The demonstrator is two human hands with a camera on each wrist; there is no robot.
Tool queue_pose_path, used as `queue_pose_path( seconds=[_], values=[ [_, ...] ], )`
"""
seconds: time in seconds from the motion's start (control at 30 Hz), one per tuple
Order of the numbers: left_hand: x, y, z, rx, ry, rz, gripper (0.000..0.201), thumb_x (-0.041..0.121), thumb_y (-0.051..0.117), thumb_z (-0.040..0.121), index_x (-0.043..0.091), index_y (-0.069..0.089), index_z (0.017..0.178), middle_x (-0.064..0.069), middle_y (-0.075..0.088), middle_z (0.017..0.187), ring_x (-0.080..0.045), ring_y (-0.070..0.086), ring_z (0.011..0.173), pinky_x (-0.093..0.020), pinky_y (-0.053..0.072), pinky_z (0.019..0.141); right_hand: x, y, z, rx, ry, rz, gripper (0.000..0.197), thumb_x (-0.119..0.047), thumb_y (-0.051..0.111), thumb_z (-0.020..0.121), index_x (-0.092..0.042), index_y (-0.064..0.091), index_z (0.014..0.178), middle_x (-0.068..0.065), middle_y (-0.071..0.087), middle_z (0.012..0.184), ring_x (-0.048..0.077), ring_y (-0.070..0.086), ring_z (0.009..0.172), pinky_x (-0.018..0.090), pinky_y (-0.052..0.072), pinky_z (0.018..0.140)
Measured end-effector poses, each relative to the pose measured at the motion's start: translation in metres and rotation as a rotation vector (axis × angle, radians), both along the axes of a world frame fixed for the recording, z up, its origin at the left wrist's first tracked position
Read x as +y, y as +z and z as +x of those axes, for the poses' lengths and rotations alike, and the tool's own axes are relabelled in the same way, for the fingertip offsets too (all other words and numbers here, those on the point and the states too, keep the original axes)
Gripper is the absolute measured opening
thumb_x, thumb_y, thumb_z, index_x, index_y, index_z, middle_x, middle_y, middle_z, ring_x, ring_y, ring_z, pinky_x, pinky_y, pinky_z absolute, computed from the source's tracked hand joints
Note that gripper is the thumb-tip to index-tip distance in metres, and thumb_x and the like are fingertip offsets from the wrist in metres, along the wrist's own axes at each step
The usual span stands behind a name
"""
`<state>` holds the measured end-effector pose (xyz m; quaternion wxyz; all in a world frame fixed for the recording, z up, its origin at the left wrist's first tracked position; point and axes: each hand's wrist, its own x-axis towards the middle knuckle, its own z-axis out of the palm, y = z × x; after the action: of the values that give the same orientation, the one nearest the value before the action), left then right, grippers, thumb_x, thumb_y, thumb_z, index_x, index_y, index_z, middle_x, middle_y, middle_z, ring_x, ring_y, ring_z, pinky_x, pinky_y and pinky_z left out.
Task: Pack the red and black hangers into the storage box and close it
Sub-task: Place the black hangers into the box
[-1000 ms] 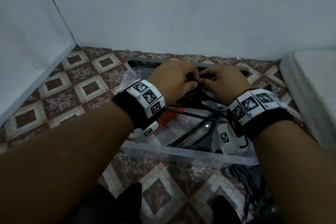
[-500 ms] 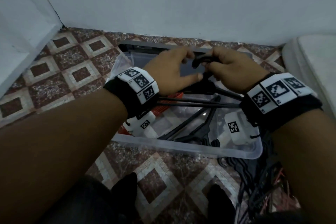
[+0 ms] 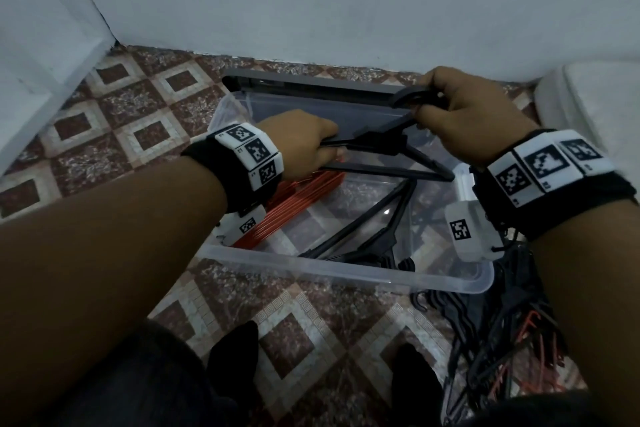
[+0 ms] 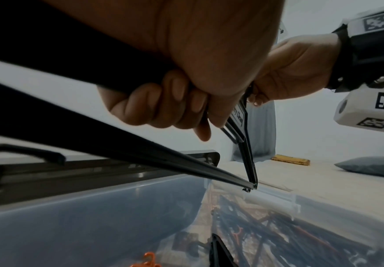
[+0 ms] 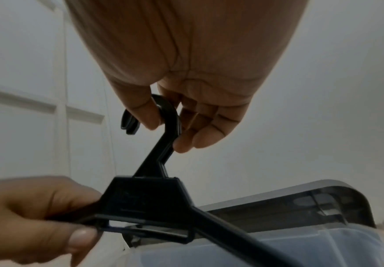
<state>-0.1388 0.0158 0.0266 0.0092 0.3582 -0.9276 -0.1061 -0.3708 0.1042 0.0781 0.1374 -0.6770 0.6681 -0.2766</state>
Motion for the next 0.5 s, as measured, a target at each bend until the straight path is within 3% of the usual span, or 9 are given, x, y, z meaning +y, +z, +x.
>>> queue_pose_path(
  seconds=[0.1, 0.2, 0.27, 0.33, 0.4, 0.5],
  values=[
    [0.0, 0.005, 0.0, -0.057, -0.031, -0.037, 0.024, 0.046, 0.045, 0.098, 0.025, 0.053, 0.092, 0.012, 0.045, 0.068, -0.011, 0.045, 0.062, -0.028, 0.028, 0.054, 0.0, 0.0, 0.003, 0.184, 0.001, 0.066, 0.005, -0.018, 0.061, 0.091, -0.016, 0.059, 0.096, 0.0, 0.059, 0.079, 0.025, 0.057, 0.075, 0.028, 0.037, 0.058],
    [0.002, 0.011, -0.002, -0.084, -0.044, -0.094, 0.018, 0.044, 0.048, 0.095, 0.028, 0.051, 0.087, 0.008, 0.053, 0.071, -0.021, 0.052, 0.067, -0.028, 0.034, 0.054, -0.001, -0.002, 0.006, 0.172, -0.014, 0.197, 0.015, -0.014, 0.051, 0.095, -0.023, 0.061, 0.103, -0.005, 0.068, 0.078, 0.01, 0.067, 0.067, 0.025, 0.047, 0.06],
    [0.007, 0.016, -0.003, -0.093, -0.025, -0.184, 0.02, 0.047, 0.05, 0.093, 0.028, 0.054, 0.098, 0.001, 0.062, 0.087, -0.025, 0.055, 0.077, -0.034, 0.045, 0.068, -0.003, -0.004, 0.005, 0.106, -0.074, 0.193, 0.024, -0.01, 0.043, 0.096, -0.023, 0.062, 0.103, -0.008, 0.069, 0.073, 0.002, 0.067, 0.057, 0.026, 0.054, 0.06],
    [0.008, 0.021, -0.003, -0.062, -0.011, -0.351, 0.038, 0.056, 0.052, 0.088, 0.029, 0.055, 0.114, -0.001, 0.061, 0.108, -0.027, 0.055, 0.101, -0.042, 0.04, 0.09, -0.006, -0.006, -0.002, 0.032, -0.155, 0.115, 0.03, -0.006, 0.041, 0.093, -0.021, 0.065, 0.103, -0.001, 0.071, 0.075, 0.012, 0.071, 0.06, 0.036, 0.06, 0.064],
    [0.008, 0.032, 0.001, 0.133, 0.041, -0.517, 0.046, 0.061, 0.052, 0.086, 0.027, 0.058, 0.115, -0.002, 0.055, 0.115, -0.026, 0.048, 0.11, -0.042, 0.035, 0.096, -0.008, -0.006, -0.014, -0.079, -0.24, 0.069, 0.032, -0.005, 0.041, 0.09, -0.02, 0.067, 0.102, 0.006, 0.072, 0.08, 0.02, 0.073, 0.06, 0.042, 0.062, 0.064],
    [0.009, 0.044, 0.006, 0.553, 0.132, -0.744, 0.036, 0.054, 0.052, 0.089, 0.019, 0.06, 0.092, -0.004, 0.056, 0.095, -0.026, 0.051, 0.09, -0.039, 0.038, 0.079, -0.007, -0.006, -0.029, -0.378, -0.339, 0.056, 0.029, -0.005, 0.04, 0.092, -0.018, 0.066, 0.095, 0.015, 0.072, 0.083, 0.027, 0.074, 0.062, 0.041, 0.061, 0.061]
  ],
)
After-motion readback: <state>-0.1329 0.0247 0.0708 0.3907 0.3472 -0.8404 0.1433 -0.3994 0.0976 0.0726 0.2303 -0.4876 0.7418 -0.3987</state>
